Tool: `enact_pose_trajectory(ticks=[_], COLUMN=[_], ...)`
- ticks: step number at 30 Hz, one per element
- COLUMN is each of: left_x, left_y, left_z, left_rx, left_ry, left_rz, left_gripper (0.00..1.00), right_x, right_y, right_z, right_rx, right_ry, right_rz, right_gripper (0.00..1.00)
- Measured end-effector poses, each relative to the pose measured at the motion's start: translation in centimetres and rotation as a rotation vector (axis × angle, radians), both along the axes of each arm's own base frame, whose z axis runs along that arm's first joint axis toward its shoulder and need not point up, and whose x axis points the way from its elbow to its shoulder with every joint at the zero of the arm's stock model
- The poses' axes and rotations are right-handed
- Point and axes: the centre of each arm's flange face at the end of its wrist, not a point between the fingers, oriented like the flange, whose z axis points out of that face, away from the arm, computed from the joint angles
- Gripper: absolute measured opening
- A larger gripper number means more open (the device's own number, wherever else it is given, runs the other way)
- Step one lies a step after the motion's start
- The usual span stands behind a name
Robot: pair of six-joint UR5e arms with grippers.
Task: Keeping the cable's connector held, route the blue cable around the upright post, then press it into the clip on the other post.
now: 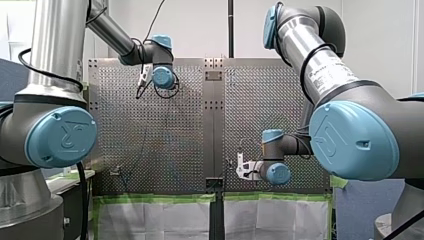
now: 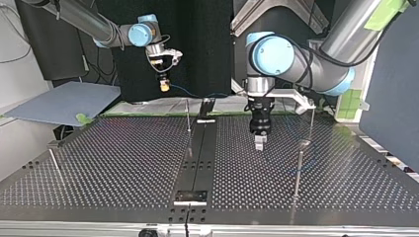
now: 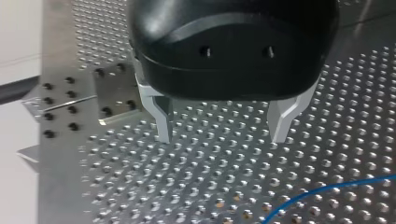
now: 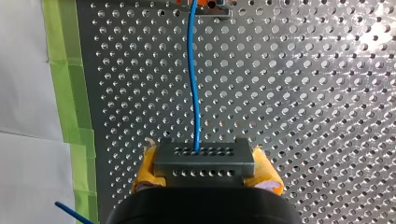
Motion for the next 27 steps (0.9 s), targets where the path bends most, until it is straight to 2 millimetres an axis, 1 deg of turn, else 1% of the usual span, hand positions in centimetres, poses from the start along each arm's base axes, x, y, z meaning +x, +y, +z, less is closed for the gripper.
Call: enact_pose_trajectory(ticks=[3,6,10,15,19,24,27], left_x=[0.4,0.5,0.7,1.2,1.8,2.9,3.5], left_y=[-0.2,0.0,0.2,0.3,-0.3,-1.3,-1.4], left_z=[-0.7,-0.9,-0.7,0.1,0.3,0.0,-0.2], left_rx=[0.02,0.044,0.066,0.084,0.11,0.151,0.173], left_ry=[-0.001,-0.001,-0.017,-0.045,-0.047,-0.035,-0.029], left_rz=[0.022,0.052,0.091,0.135,0.15,0.156,0.168], left_gripper=[1.0,1.0,1.0,1.0,1.0,1.0,1.0], right_x=[0.0,0.0,0.0,0.0,0.0,0.0,0.0], right_y=[0.0,0.0,0.0,0.0,0.0,0.0,0.0], right_z=[0.0,0.0,0.0,0.0,0.0,0.0,0.0], right_rx=[0.0,0.0,0.0,-0.001,-0.002,-0.002,-0.002], right_ry=[0.0,0.0,0.0,-0.001,-0.001,0.0,0.0], right_rz=[-0.001,-0.001,0.0,0.0,0.0,0.0,0.0], right_gripper=[0.0,0.0,0.0,0.0,0.0,0.0,0.0])
